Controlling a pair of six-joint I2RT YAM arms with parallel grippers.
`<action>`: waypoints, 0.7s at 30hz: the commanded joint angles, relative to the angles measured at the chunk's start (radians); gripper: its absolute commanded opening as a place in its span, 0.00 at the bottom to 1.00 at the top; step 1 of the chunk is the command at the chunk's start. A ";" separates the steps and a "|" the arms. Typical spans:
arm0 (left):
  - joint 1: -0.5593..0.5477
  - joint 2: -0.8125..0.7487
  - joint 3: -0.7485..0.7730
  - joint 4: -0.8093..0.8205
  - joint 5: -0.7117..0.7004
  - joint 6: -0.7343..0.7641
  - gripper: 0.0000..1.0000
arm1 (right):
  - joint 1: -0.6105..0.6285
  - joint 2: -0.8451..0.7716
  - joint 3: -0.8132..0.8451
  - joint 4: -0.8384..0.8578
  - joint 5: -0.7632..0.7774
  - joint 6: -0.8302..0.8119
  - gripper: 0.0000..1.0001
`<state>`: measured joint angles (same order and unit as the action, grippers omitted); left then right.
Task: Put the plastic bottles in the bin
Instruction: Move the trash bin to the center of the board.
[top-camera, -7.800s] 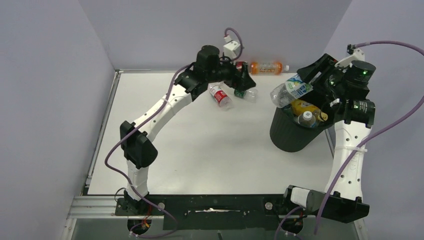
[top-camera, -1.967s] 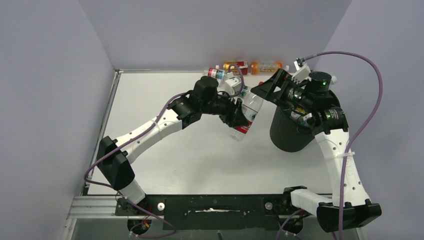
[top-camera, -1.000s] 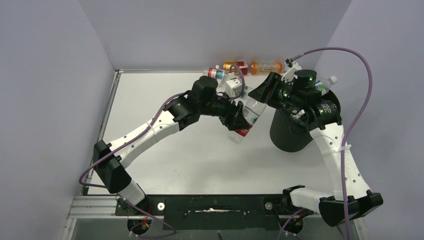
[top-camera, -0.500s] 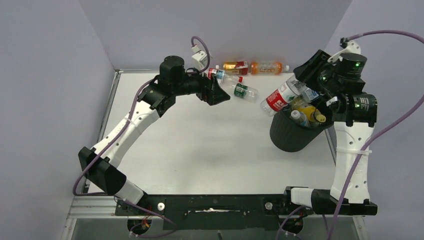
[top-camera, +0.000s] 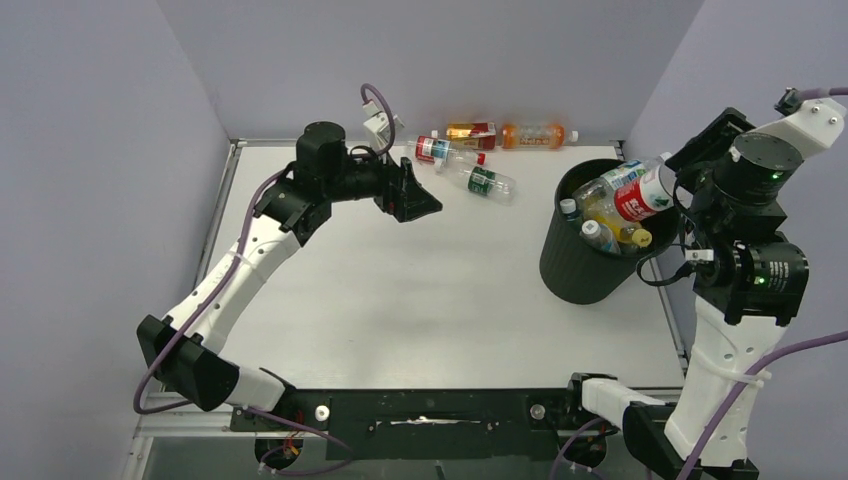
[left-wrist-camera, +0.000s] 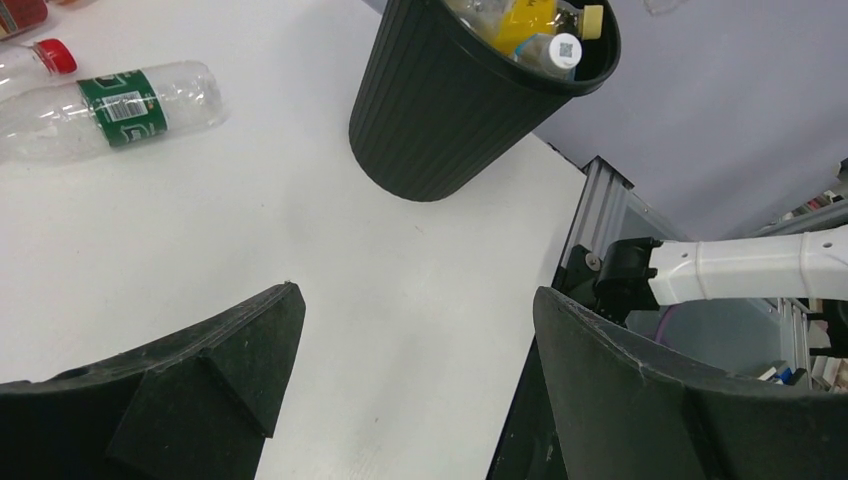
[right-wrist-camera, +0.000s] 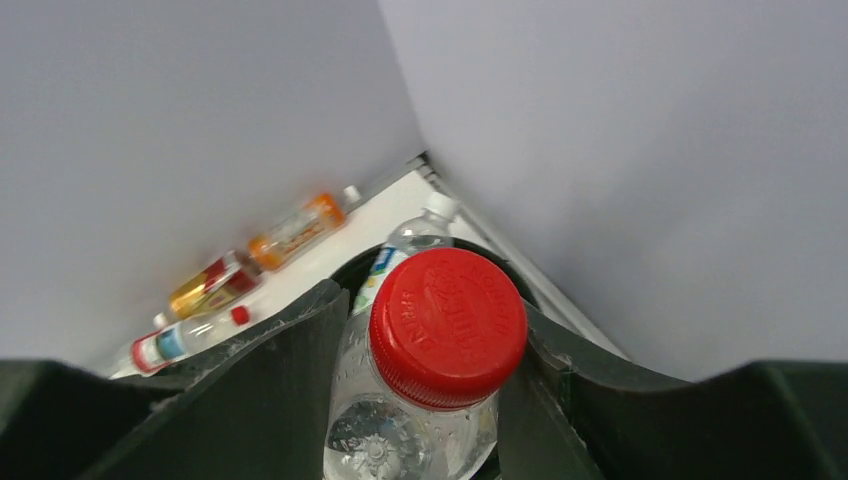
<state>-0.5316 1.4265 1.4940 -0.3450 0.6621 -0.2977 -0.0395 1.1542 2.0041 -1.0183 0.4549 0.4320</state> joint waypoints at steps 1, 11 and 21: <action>0.022 -0.053 -0.021 0.016 0.068 0.029 0.86 | -0.003 -0.015 -0.043 0.051 0.263 -0.062 0.44; 0.024 -0.100 -0.062 0.048 0.079 -0.004 0.85 | -0.016 0.023 -0.144 0.281 0.505 -0.227 0.45; 0.024 -0.112 -0.069 0.046 0.072 -0.004 0.86 | -0.236 0.093 -0.300 0.428 0.258 -0.161 0.42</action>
<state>-0.5121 1.3487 1.4227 -0.3454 0.7113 -0.3046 -0.2001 1.2434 1.7687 -0.7166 0.8310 0.2279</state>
